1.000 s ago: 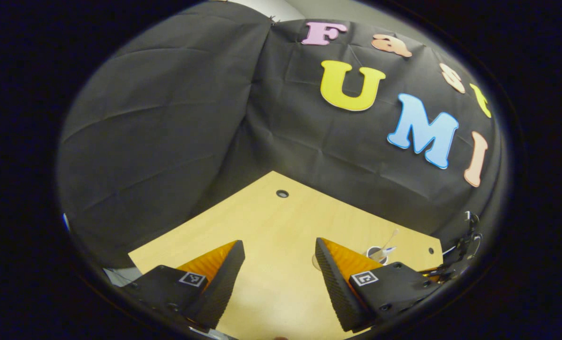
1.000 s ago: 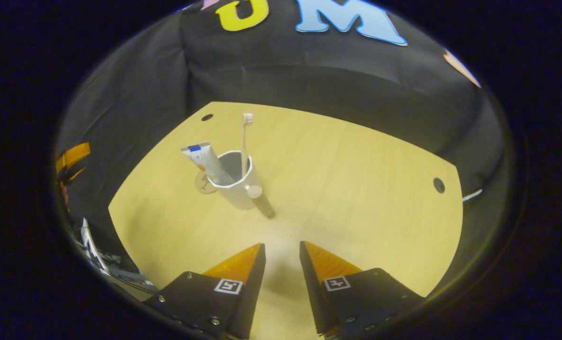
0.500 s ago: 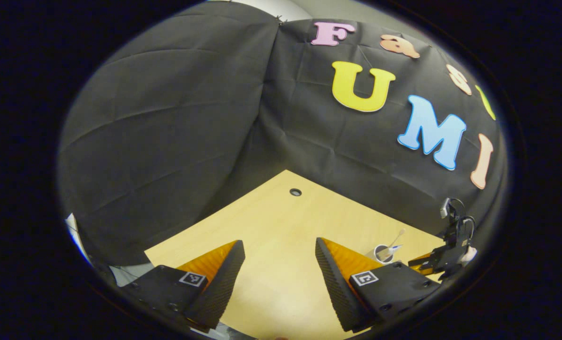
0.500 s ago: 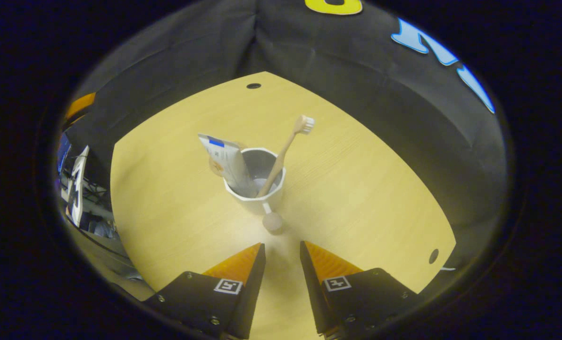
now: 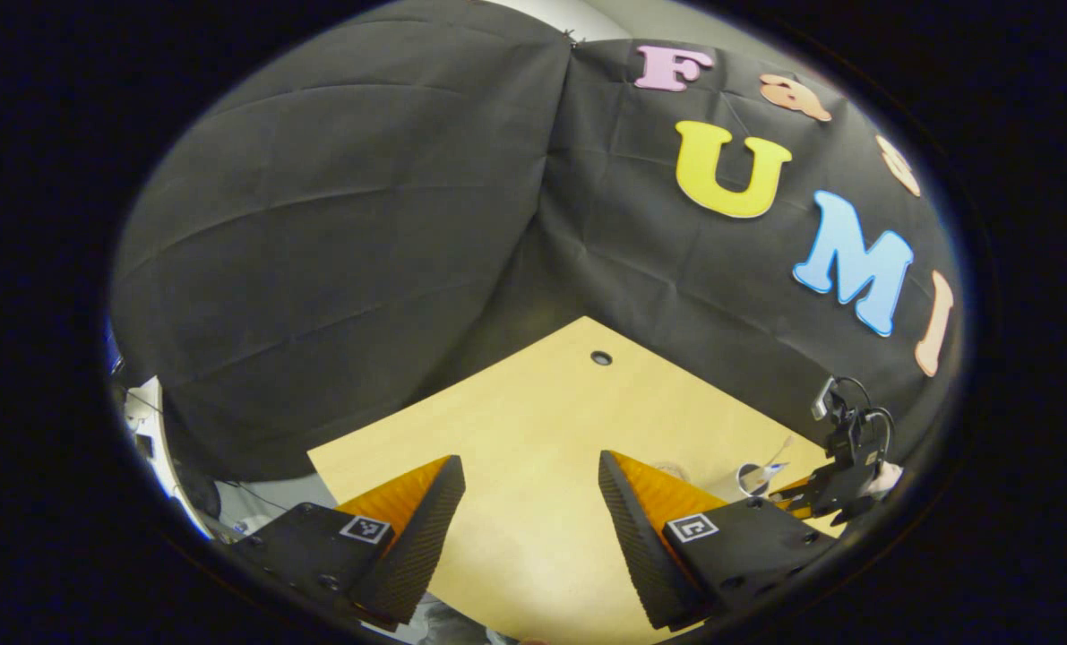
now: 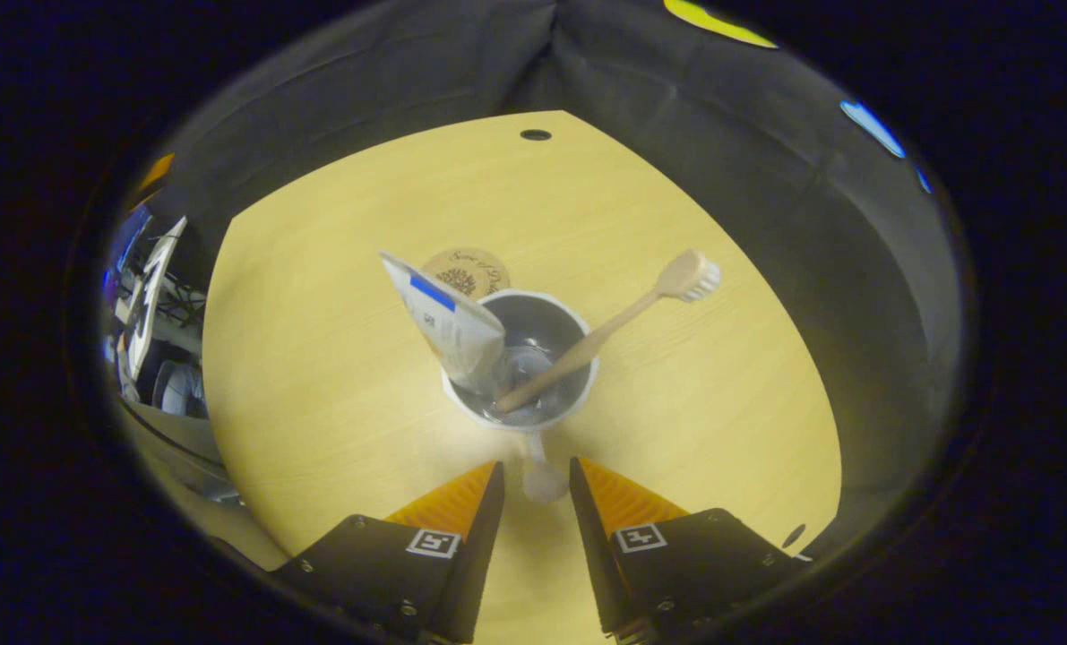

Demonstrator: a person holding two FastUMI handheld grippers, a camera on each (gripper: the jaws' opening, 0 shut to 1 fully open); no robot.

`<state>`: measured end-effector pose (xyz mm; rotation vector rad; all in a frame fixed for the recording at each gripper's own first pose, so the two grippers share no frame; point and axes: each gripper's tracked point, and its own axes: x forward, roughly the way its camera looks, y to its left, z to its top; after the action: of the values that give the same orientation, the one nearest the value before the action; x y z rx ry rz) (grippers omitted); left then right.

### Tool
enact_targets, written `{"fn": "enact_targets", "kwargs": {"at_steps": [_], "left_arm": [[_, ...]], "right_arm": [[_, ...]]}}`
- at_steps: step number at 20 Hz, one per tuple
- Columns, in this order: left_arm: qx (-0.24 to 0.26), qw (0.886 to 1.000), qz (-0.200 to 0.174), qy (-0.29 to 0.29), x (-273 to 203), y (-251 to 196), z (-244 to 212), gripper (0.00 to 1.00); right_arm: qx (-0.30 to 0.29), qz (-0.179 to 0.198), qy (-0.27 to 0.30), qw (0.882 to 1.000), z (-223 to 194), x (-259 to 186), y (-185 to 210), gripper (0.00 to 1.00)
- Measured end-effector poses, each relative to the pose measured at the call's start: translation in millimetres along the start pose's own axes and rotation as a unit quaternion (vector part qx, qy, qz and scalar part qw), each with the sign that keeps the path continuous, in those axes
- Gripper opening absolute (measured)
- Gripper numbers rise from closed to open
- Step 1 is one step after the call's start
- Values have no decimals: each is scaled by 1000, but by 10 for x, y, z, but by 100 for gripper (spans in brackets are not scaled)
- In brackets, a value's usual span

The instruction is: Put the toothbrush and toothpaste on the desktop into the cup, then pick up the cup and place it on the coaster on the desktop.

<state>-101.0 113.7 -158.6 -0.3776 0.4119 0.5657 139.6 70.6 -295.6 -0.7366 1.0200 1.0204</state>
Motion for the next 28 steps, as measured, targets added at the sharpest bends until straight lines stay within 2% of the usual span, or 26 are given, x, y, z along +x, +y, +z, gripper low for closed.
{"fn": "enact_targets", "kwargs": {"at_steps": [7, 8, 9, 13, 14, 15, 19, 28], "left_arm": [[-22, 999, 38, -2, -96, 293, -41, 96], [-23, 999, 40, -1, -106, 289, -35, 96], [-24, 999, 43, -1, -116, 295, -33, 96], [-23, 999, 39, -4, -72, 259, 8, 96], [-22, 999, 38, -7, -69, 250, 33, 96], [-21, 999, 36, -8, -67, 247, 33, 96], [-21, 999, 35, -7, -62, 286, 3, 96], [-32, 999, 40, -10, -81, 418, 26, 96]], "right_arm": [[-16, 16, 28, 999, 43, 177, 26, 47], [-18, 6, 29, 999, 40, 194, -1, 44], [-17, 9, 35, 999, 5, 304, 12, 28], [4, 10, 32, 999, 27, 285, 8, 25], [9, 11, 36, 999, -10, 248, 22, 18], [16, 10, 31, 999, -6, 279, 13, 19], [51, 5, 21, 998, -4, 260, 21, 9], [83, -4, -7, 997, 75, 181, 38, 9]]}}
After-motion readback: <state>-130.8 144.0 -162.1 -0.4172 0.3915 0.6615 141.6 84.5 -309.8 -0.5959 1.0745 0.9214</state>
